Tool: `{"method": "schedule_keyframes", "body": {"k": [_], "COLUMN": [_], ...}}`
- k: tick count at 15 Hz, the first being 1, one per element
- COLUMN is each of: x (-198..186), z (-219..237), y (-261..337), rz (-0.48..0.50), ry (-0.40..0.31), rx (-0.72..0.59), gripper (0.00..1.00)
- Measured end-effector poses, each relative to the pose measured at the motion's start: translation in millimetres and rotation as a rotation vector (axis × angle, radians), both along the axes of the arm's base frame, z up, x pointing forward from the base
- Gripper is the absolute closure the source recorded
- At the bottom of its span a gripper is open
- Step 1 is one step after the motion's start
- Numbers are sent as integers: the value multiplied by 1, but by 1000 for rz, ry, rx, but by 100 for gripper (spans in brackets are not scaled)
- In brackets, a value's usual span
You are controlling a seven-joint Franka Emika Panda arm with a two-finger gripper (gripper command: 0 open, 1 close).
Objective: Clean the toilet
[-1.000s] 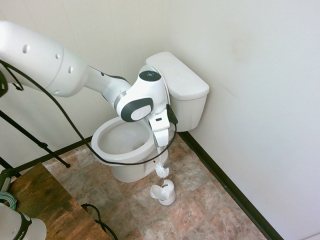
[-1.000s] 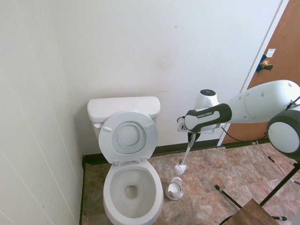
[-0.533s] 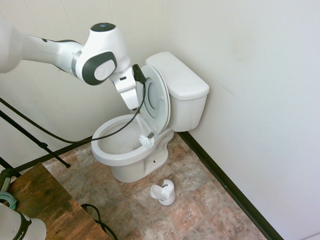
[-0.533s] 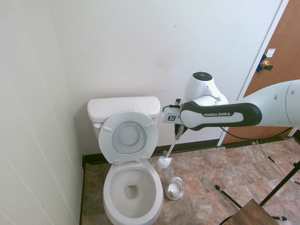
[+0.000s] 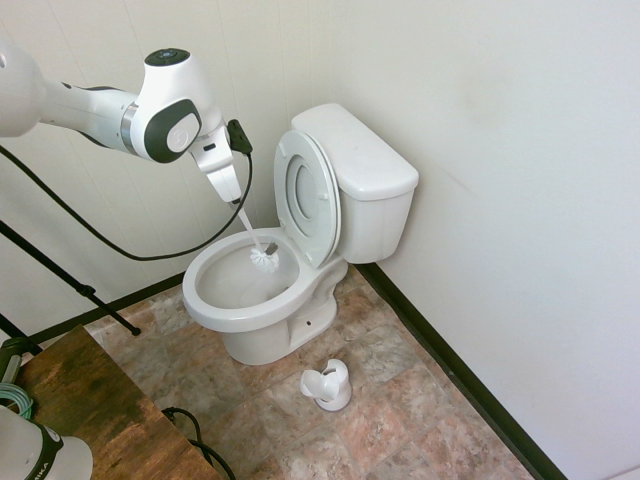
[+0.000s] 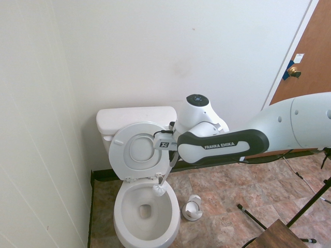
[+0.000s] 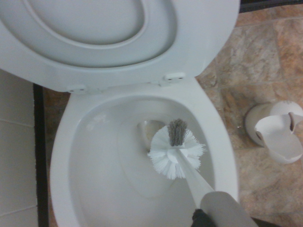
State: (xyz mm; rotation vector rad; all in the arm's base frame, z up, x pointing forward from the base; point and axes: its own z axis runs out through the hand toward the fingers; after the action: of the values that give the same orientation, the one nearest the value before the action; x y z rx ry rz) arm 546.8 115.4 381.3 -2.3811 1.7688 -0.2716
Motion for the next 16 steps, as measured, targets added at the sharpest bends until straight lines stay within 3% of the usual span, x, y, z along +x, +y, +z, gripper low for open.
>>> {"method": "schedule_keyframes", "body": {"k": [4,11,16], "x": [12,52,65], "z": [-29,-104,-122], "y": [39,54,81], "rz": [-2,-49,-52], "ry": [-16,28,24], "rx": [-8,-38,-47], "gripper": [100,100,100]}}
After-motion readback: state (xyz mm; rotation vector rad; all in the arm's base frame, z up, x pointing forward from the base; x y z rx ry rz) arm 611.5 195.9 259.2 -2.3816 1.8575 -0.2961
